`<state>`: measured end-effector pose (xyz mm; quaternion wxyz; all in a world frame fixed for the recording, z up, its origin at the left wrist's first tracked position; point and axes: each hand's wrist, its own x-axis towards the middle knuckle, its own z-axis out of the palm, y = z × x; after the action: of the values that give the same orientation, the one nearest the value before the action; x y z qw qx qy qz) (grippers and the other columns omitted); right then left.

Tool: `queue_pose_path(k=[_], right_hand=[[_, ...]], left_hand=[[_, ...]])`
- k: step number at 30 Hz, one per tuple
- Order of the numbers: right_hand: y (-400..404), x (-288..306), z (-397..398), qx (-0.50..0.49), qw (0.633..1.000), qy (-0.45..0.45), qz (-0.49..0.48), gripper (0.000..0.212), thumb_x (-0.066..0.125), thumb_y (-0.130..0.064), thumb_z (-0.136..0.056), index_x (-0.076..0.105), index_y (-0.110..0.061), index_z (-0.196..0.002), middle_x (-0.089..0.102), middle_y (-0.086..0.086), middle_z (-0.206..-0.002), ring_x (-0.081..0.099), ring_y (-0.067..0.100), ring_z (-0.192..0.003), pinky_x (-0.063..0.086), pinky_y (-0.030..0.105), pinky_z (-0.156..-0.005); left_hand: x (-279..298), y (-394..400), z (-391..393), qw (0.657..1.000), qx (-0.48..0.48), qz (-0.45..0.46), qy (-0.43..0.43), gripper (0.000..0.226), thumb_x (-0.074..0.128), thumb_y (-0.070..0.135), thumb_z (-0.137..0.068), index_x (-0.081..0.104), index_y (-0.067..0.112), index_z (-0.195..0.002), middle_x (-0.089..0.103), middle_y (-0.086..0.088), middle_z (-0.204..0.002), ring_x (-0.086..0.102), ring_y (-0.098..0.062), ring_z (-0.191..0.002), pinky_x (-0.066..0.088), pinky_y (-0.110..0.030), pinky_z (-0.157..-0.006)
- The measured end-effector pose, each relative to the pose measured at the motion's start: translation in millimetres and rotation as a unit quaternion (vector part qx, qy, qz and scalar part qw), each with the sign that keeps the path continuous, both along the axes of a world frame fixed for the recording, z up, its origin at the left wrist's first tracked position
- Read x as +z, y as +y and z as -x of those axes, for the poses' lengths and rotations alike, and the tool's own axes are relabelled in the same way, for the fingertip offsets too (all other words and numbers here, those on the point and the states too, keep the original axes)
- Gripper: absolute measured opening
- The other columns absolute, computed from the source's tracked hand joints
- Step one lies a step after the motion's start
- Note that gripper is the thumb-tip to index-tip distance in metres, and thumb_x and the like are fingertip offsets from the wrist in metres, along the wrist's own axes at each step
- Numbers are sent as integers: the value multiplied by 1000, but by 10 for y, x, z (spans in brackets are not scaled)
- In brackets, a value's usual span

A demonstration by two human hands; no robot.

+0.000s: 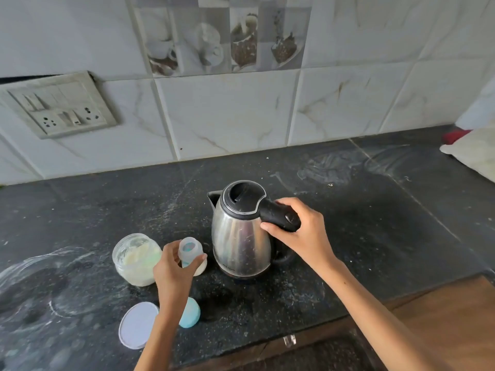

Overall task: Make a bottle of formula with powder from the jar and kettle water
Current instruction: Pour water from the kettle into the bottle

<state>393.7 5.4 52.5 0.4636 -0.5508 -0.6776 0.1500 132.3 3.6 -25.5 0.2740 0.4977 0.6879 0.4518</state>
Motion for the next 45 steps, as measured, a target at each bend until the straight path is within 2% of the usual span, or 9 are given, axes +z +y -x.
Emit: queue_pose_path(k=[3,7,11,17,23,34,40,42,45], right_hand=[[24,-17,-5,44,996,54,48,53,86,-33,-71,62,-15,-115,70,-11,-104,68,4,-93,56,22,-81],[60,-22,14,62,993,92,36,53,88,-21,-69,66,-13,-116,71,-11,-110,66,4,-102,49,14,-87],[99,135,-47,76,990,109,41,53,88,-21,-66,69,-17,-115,71,-15,-113,67,2,-105,48,13,-90],[217,577,-155,130,988,20,79,54,90,-26,-61,73,-22,-113,73,-14,-109,67,-1,-104,50,18,-94],[229,833,-142,179,977,-58,104,56,92,-30,-56,75,-26,-109,75,-21,-100,68,-7,-97,47,7,-87],[216,1003,-37,198,967,-93,131,56,89,-39,-52,76,-32,-106,74,-26,-96,69,-10,-89,49,8,-82],[245,1059,25,208,960,-122,140,56,93,-33,-55,76,-30,-108,75,-23,-92,68,-11,-88,49,8,-82],[250,1044,59,214,958,-128,142,56,93,-32,-55,76,-31,-108,74,-26,-92,68,-11,-88,48,7,-81],[266,1016,106,217,956,-132,143,55,94,-30,-56,75,-31,-108,70,-36,-92,67,-14,-85,45,2,-76]], left_hand=[[-15,70,2,1000,-15,3,-11,58,89,25,-63,55,15,-110,65,0,-103,62,-19,-92,49,-29,-80],[-42,114,-19,1000,-27,11,-6,60,90,24,-62,54,16,-109,65,-1,-103,62,-19,-93,48,-28,-78],[-36,122,-33,999,-38,7,-5,58,90,20,-61,56,16,-108,65,3,-100,62,-17,-92,46,-24,-76],[8,170,5,998,-66,-8,22,61,91,17,-58,61,17,-111,68,8,-101,63,-10,-93,49,-24,-80],[23,195,76,993,-109,-19,44,60,91,15,-57,62,19,-110,69,10,-100,65,-11,-93,52,-27,-82],[16,187,131,986,-162,-16,46,63,90,12,-57,62,25,-111,68,15,-107,64,-6,-99,46,-13,-85],[36,173,140,980,-179,-15,90,67,91,15,-56,62,23,-116,67,16,-102,64,-8,-93,38,0,-76],[39,169,139,978,-182,-18,97,67,90,15,-57,62,21,-117,66,16,-102,64,-9,-92,40,-3,-77],[37,161,140,977,-187,-23,103,67,89,14,-58,61,20,-118,67,13,-103,64,-11,-94,47,-19,-81]])
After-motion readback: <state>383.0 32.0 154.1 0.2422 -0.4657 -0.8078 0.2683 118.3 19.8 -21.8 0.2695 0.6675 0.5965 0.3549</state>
